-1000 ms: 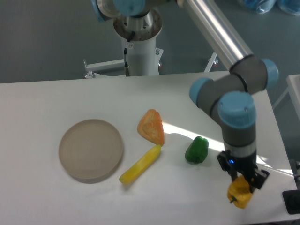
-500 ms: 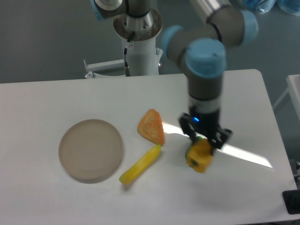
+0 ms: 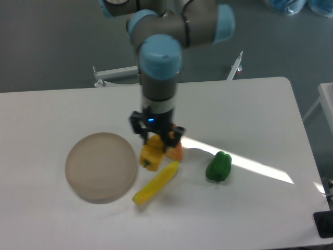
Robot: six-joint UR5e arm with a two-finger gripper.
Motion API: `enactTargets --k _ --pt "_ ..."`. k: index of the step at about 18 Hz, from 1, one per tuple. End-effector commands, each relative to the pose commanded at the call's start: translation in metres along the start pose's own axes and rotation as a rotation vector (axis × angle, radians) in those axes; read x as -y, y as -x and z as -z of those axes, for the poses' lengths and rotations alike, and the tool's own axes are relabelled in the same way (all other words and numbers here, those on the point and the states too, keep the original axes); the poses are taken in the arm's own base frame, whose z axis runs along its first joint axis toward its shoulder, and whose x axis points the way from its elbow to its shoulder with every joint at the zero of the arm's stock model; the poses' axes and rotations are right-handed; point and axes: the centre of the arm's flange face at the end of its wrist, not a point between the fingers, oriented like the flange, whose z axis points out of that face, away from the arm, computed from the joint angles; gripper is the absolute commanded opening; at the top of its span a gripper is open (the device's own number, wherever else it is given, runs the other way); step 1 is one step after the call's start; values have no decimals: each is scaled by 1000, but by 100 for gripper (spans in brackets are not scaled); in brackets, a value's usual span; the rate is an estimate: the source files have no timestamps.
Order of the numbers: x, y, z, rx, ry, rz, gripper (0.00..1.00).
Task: Place the yellow pepper on the plate
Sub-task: 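Carry the yellow pepper across the table over the beige plate, then lower the yellow pepper onto the plate and open the gripper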
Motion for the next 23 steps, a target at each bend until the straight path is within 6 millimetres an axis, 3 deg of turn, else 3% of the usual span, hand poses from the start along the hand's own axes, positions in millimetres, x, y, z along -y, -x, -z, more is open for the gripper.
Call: enactTargets --k 3,7,12,16,23 --pt "-2 -19 -30 15 -26 -30 41" --pt "-14 -33 -55 23 -14 -61 41" --pt "-17 -52 -66 11 8 -100 41" --pt "-26 -60 -80 -5 36 -274 40" --pt "-29 -67 -95 -20 60 -275 40"
